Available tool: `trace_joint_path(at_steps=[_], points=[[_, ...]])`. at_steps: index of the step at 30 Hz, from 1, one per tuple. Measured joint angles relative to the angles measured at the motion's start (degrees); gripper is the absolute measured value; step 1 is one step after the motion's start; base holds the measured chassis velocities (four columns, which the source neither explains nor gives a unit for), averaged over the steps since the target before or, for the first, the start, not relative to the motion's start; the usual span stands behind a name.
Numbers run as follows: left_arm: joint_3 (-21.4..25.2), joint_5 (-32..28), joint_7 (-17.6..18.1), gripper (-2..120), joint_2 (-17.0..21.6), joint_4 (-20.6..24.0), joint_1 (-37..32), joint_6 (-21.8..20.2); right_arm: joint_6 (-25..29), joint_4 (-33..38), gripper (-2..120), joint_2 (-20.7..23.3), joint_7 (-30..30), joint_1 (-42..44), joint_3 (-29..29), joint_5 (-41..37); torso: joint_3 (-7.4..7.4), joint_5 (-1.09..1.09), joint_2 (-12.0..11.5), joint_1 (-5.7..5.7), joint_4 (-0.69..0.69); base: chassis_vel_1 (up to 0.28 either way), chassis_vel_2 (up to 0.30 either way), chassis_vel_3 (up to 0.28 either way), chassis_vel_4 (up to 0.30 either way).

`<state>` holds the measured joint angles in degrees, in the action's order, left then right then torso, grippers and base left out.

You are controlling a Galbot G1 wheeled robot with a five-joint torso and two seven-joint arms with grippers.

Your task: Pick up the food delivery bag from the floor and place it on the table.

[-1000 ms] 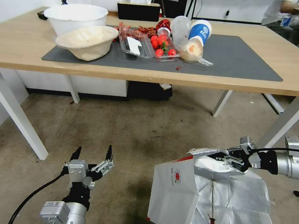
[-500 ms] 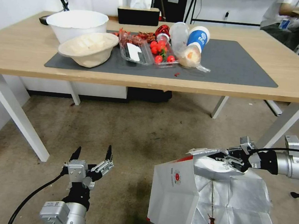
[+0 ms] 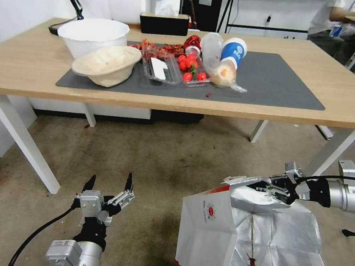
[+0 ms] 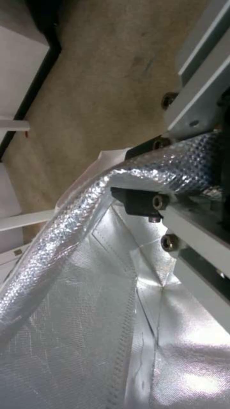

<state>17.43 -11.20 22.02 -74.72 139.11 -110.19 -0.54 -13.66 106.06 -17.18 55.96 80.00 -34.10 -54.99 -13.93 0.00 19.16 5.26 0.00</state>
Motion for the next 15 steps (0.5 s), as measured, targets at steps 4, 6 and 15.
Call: trace_joint_path(at_steps=[4, 6, 15], points=[[-0.1, -0.2, 0.0, 100, 0.0, 0.1, -0.2, 0.0, 0.0, 0.0, 0, 0.0, 0.1, 0.1, 0.0, 0.0, -0.44, 0.0, 0.7, 0.24, 0.0, 0.0, 0.0, 0.0, 0.0], [-0.1, -0.2, 0.0, 100, 0.0, 0.2, -0.2, 0.0, 0.0, 0.1, 0, 0.0, 0.4, 0.1, 0.0, 0.0, -0.93, 0.0, 1.4, 0.43, 0.0, 0.0, 0.0, 0.0, 0.0], [-0.1, -0.2, -0.1, 100, 0.0, 0.2, -0.3, 0.0, 0.0, 0.2, 0, -0.1, 0.7, 0.0, -0.1, 0.0, -2.6, 0.0, 3.8, 1.22, 0.0, 0.0, 0.0, 0.0, 0.0]])
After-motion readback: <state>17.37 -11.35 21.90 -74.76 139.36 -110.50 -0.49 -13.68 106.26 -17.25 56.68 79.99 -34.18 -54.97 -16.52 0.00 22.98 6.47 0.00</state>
